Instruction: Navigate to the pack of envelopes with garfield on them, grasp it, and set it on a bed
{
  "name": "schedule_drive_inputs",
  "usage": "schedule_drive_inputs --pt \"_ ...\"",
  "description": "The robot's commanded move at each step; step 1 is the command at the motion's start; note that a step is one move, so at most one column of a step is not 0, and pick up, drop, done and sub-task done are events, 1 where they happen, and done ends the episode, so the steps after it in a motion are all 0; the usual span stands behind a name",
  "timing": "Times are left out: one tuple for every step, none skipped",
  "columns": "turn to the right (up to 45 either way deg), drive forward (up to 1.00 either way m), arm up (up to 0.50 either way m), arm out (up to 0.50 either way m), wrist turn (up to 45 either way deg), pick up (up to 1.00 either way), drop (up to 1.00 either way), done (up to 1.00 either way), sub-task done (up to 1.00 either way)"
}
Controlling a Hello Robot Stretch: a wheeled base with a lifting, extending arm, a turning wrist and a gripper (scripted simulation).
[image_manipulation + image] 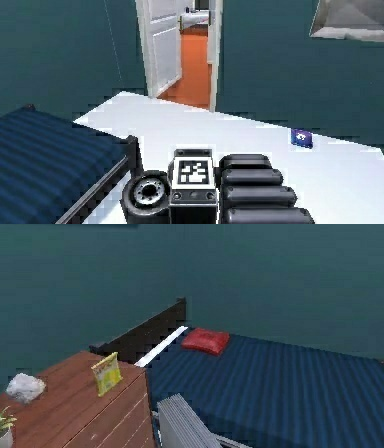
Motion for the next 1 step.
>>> schedule_drive_inputs --pt "18.0 0.00 0.00 0.00 0.0 0.00 0.00 0.00 0.00"
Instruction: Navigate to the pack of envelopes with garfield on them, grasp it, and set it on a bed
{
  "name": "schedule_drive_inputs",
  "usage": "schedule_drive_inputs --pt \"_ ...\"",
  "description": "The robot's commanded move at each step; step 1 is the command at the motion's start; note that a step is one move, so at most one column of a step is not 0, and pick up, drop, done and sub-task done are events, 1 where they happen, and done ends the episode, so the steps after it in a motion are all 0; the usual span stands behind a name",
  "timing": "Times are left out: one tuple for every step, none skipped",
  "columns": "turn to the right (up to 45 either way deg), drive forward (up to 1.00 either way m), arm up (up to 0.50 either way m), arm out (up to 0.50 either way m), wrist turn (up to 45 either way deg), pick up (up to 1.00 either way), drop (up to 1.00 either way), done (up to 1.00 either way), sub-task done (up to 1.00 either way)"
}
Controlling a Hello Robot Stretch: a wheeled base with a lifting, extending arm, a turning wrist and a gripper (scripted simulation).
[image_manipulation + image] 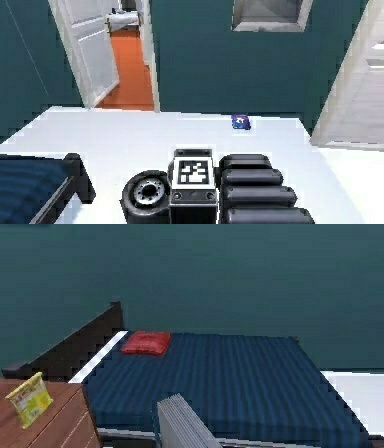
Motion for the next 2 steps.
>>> schedule_drive_inputs --pt "0.0 0.30 0.00 0.00 0.0 0.00 0.00 0.00 0.00" --pt "-45.0 0.00 0.00 0.00 0.0 0.00 0.00 0.00 0.00"
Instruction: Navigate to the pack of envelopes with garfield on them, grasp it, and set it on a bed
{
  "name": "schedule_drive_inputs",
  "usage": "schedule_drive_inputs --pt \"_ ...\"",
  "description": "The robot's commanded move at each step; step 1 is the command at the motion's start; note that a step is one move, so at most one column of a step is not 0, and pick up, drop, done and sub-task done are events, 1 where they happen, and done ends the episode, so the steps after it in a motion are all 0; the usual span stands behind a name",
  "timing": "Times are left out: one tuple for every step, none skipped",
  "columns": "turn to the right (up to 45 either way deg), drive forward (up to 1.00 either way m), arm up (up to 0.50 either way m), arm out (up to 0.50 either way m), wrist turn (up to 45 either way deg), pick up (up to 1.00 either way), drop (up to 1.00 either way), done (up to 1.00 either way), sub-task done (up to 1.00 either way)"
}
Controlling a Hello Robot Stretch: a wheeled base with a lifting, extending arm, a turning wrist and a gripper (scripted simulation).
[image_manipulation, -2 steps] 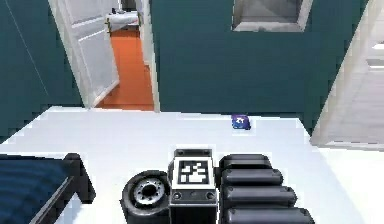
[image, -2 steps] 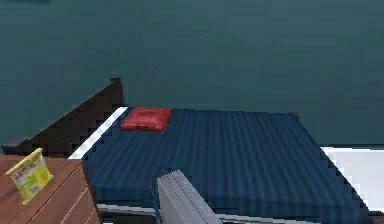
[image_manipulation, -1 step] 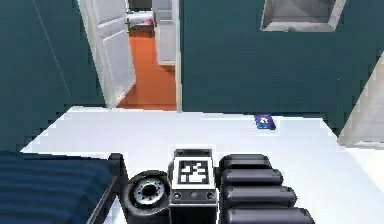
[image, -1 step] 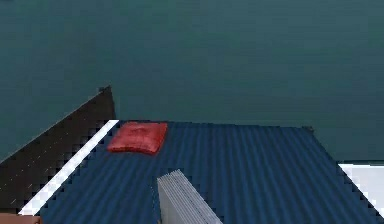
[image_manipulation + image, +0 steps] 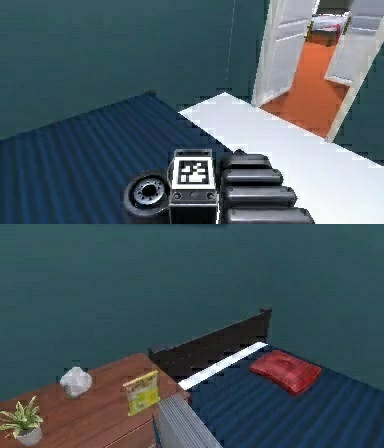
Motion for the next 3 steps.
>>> schedule_drive_inputs --pt "-45.0 0.00 0.00 0.00 0.0 0.00 0.00 0.00 0.00" --pt "-45.0 0.00 0.00 0.00 0.0 0.00 0.00 0.00 0.00" --pt "-36.0 0.00 0.00 0.00 0.0 0.00 0.00 0.00 0.00"
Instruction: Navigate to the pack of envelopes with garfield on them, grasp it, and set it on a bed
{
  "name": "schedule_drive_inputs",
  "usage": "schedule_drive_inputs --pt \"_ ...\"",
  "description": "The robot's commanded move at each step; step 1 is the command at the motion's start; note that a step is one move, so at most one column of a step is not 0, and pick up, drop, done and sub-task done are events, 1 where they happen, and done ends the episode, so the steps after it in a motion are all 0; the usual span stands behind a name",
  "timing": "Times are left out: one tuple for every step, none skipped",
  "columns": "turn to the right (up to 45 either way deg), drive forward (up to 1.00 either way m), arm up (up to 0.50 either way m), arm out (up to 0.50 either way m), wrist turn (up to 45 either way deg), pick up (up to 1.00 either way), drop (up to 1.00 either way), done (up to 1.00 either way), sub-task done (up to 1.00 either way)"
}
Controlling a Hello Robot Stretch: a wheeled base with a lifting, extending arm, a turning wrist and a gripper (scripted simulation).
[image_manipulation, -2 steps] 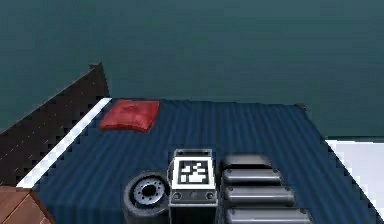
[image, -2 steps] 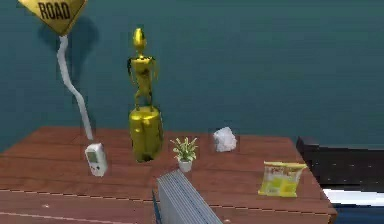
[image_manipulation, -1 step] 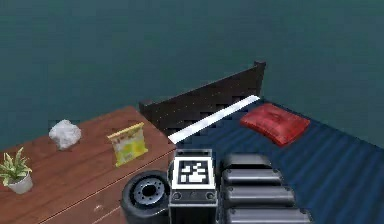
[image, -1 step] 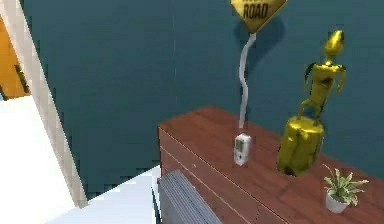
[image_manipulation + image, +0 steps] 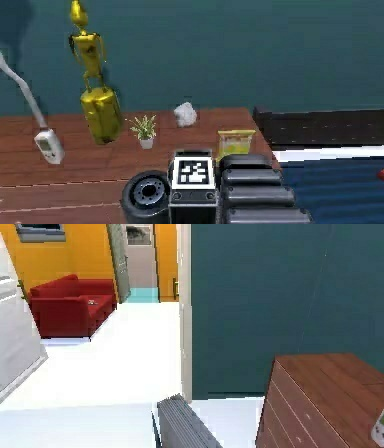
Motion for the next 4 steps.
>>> schedule_drive_inputs --pt "45.0 0.00 0.00 0.00 0.0 0.00 0.00 0.00 0.00" --pt "45.0 0.00 0.00 0.00 0.0 0.00 0.00 0.00 0.00" --pt "45.0 0.00 0.00 0.00 0.0 0.00 0.00 0.00 0.00" --pt "33.0 0.00 0.00 0.00 0.0 0.00 0.00 0.00 0.00"
